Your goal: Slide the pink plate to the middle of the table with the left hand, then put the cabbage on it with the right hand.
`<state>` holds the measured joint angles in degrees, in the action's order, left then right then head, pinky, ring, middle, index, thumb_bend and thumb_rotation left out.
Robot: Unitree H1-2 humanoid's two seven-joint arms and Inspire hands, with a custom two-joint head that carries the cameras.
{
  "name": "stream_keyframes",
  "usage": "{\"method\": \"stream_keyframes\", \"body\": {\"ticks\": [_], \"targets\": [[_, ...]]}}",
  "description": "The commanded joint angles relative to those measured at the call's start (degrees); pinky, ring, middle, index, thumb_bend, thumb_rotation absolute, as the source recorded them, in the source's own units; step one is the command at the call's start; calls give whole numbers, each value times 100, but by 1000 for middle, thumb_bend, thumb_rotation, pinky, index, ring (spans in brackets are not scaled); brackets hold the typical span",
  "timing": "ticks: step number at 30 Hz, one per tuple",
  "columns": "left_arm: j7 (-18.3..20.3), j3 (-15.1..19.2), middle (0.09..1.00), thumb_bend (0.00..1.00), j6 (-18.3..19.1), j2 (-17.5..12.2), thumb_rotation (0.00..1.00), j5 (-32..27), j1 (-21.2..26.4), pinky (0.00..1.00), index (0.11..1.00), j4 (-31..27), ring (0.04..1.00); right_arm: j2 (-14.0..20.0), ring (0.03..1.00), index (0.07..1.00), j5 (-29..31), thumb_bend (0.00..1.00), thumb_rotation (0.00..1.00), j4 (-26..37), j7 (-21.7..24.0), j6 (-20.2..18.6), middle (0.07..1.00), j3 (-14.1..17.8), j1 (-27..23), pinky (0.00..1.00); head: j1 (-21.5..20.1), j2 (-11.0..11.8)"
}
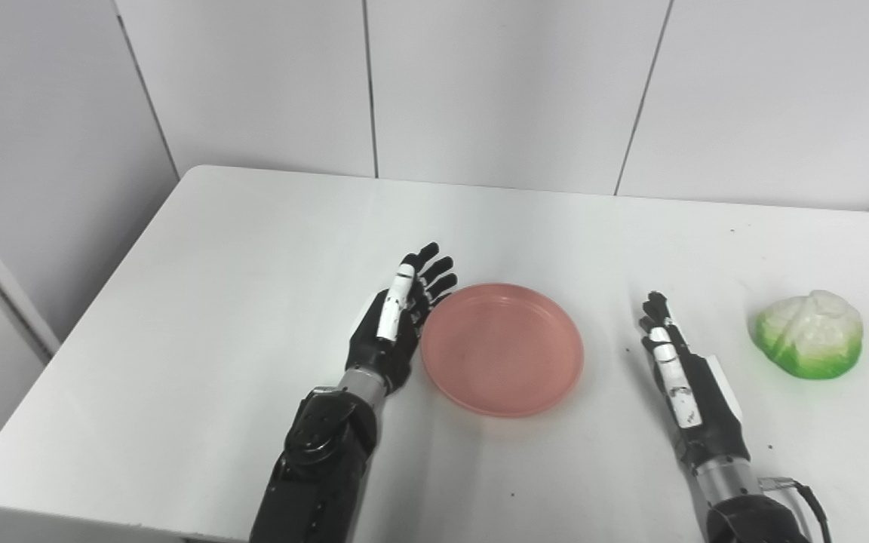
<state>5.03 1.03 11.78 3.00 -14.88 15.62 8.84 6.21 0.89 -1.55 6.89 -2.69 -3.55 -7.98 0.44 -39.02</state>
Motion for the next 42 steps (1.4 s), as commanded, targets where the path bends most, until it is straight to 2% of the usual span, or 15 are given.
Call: {"method": "stream_keyframes", "body": {"ticks": [1, 5, 6, 10, 11, 17, 20, 24, 26, 28, 31, 34, 36, 39, 42], "targets": [[5, 41, 921, 424, 131, -50, 1000, 15, -165, 908, 922, 151, 913, -65, 1000, 1000, -84, 426, 1000, 21, 12, -163, 1000, -85, 20, 1000, -160, -3], [72, 92, 915, 420, 54, -99, 1000, 18, -179, 914, 914, 247, 911, -104, 1000, 1000, -129, 424, 1000, 78, -95, -69, 1000, -35, 3, 1000, -643, 29], [95, 109, 914, 420, 40, -108, 1000, 5, -189, 914, 913, 268, 910, -111, 1000, 1000, -152, 422, 1000, 148, -129, -65, 1000, -23, -4, 1000, -930, 74], [169, 118, 910, 418, -43, -161, 1000, 48, -231, 906, 911, 329, 903, -101, 1000, 1000, -262, 480, 1000, 523, -207, -83, 1000, 5, -36, 1000, -1293, 143], [196, 133, 909, 420, -57, -172, 1000, 27, -231, 903, 911, 358, 902, -82, 999, 1000, -278, 486, 1000, 614, -209, -66, 1000, 18, -66, 1000, -1559, 166], [429, 267, 921, 433, -216, -329, 1000, -145, -146, 932, 922, 672, 912, 123, 931, 952, -879, 657, 1000, 1327, -324, -257, 946, 55, -468, 888, -2395, 287], [599, 349, 920, 440, -346, -434, 1000, -231, -86, 937, 918, 886, 914, 308, 904, 928, -1330, 714, 1000, 1676, -406, -302, 923, 123, -766, 852, -2594, 297], [845, 500, 926, 451, -422, -580, 1000, -458, 21, 946, 922, 1184, 921, 555, 865, 898, -1867, 833, 1000, 2163, -441, -787, 891, 329, -1133, 813, -3016, 329], [991, 559, 928, 464, -537, -658, 1000, -543, 101, 946, 924, 1429, 919, 668, 845, 893, -2044, 932, 953, 2304, -467, -912, 872, 466, -1256, 765, -3204, 355], [1085, 606, 926, 468, -635, -722, 1000, -595, 165, 943, 922, 1626, 917, 769, 841, 892, -2153, 951, 935, 2421, -470, -1005, 869, 596, -1329, 763, -3312, 366], [1172, 663, 922, 469, -648, -805, 1000, -653, 218, 934, 914, 1764, 910, 1010, 844, 906, -2237, 996, 745, 2610, -403, -1162, 876, 817, -1416, 791, -3406, 366], [1124, 691, 915, 450, -528, -848, 1000, -694, 236, 918, 907, 1743, 900, 1325, 872, 927, -2455, 1000, 661, 2757, -324, -1338, 893, 985, -1421, 783, -3484, 362], [1138, 701, 912, 440, -524, -870, 1000, -710, 241, 916, 906, 1757, 897, 1554, 913, 964, -2601, 1000, 621, 2834, -267, -1475, 930, 1093, -1354, 844, -3517, 348], [1164, 714, 908, 439, -565, -892, 1000, -715, 249, 916, 902, 1815, 894, 1799, 932, 984, -2847, 1000, 609, 2942, -153, -1750, 950, 1169, -1247, 877, -3539, 336], [1189, 721, 905, 438, -581, -910, 1000, -733, 256, 920, 896, 1852, 895, 2030, 947, 999, -3119, 1000, 641, 2976, -56, -1940, 973, 1216, -1121, 841, -3573, 337]]}}
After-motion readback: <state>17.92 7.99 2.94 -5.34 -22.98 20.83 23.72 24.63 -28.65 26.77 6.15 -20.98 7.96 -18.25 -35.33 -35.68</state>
